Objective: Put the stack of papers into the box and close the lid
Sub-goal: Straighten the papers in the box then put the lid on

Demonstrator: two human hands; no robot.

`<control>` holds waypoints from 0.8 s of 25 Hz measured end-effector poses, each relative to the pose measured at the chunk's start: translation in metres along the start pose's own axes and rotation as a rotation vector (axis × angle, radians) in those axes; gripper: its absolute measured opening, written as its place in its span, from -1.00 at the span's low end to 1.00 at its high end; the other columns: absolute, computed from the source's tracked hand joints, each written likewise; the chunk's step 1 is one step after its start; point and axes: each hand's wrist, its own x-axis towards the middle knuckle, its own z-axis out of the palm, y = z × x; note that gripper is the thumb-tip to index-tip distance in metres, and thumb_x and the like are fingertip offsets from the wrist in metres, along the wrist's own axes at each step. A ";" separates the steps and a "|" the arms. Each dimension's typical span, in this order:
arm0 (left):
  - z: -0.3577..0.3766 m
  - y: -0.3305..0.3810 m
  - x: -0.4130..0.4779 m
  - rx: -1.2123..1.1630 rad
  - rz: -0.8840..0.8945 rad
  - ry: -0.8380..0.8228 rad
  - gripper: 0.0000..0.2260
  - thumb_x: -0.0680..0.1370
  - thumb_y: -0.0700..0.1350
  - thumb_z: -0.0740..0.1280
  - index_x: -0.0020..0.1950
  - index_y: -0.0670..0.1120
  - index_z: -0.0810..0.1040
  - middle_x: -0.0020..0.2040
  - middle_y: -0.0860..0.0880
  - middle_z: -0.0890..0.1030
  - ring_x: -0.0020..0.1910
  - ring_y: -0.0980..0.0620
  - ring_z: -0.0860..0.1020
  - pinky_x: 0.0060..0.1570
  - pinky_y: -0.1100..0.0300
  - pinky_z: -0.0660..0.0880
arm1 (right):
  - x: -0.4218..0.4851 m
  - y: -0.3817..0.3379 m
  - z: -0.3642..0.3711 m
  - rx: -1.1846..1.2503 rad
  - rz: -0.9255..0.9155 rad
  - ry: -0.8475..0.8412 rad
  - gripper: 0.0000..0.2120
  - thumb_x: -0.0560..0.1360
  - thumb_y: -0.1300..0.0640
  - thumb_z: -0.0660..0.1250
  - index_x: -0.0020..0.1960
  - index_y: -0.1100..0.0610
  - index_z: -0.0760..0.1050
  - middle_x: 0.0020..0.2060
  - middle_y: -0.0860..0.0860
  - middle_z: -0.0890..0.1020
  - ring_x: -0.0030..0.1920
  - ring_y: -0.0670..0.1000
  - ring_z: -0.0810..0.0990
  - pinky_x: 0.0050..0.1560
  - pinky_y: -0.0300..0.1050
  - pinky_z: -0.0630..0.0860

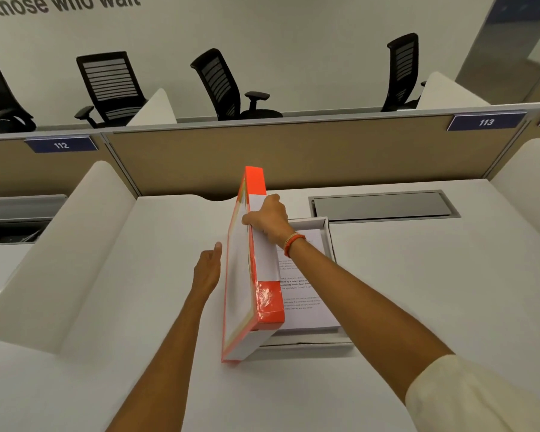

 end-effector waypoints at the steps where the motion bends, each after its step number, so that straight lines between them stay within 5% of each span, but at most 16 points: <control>1: 0.003 -0.003 0.002 -0.001 -0.017 -0.010 -0.57 0.63 0.22 0.01 0.27 -0.05 0.38 0.37 -0.19 0.44 0.14 -0.14 0.43 0.33 -0.11 0.34 | -0.001 0.004 -0.003 0.030 0.000 -0.012 -0.40 0.40 0.11 0.49 0.29 0.16 0.24 0.14 0.15 0.55 0.10 0.18 0.62 0.09 0.08 0.62; 8: 0.007 -0.045 0.043 -0.116 -0.180 -0.128 -0.12 0.42 0.49 0.03 0.30 -0.26 0.45 0.31 -0.30 0.51 0.27 -0.31 0.50 0.33 -0.21 0.41 | -0.006 0.025 -0.049 0.359 0.077 -0.098 -0.46 0.41 0.14 0.49 0.25 0.08 0.27 0.04 0.04 0.56 -0.02 0.09 0.64 -0.13 -0.04 0.62; 10: 0.010 -0.052 0.039 -0.238 -0.212 -0.217 -0.13 0.34 0.53 0.09 0.25 -0.17 0.53 0.24 -0.18 0.60 0.20 -0.20 0.57 0.29 -0.18 0.47 | -0.003 0.037 -0.066 0.437 0.102 -0.102 -0.45 0.39 0.15 0.50 0.27 0.10 0.31 0.07 0.07 0.60 -0.03 0.10 0.66 -0.17 -0.05 0.65; 14: 0.018 -0.042 0.027 -0.441 -0.183 -0.306 -0.46 0.55 0.31 0.11 0.15 -0.08 0.61 0.05 -0.15 0.70 0.03 -0.20 0.67 0.09 -0.15 0.59 | 0.006 0.071 -0.093 0.512 0.114 -0.069 -0.51 0.42 0.15 0.47 0.30 0.18 0.41 0.10 0.13 0.65 -0.04 0.10 0.69 -0.31 -0.15 0.66; 18: 0.029 -0.029 0.032 -0.244 -0.009 -0.221 -0.50 0.60 0.23 0.10 0.28 -0.10 0.54 0.12 -0.09 0.65 0.08 -0.14 0.63 0.11 -0.07 0.57 | 0.017 0.112 -0.112 0.362 0.130 -0.001 -0.60 0.48 -0.02 0.41 0.20 0.20 0.53 0.05 0.13 0.68 -0.05 0.10 0.70 -0.06 -0.01 0.68; 20: 0.036 -0.023 0.035 -0.092 0.084 -0.165 -0.49 0.61 0.22 0.07 0.26 -0.13 0.52 0.10 -0.10 0.63 0.05 -0.12 0.61 0.11 -0.03 0.55 | 0.020 0.127 -0.119 0.206 0.120 0.073 -0.60 0.50 -0.12 0.35 0.11 0.21 0.57 -0.05 0.08 0.68 -0.12 0.06 0.68 -0.11 -0.08 0.65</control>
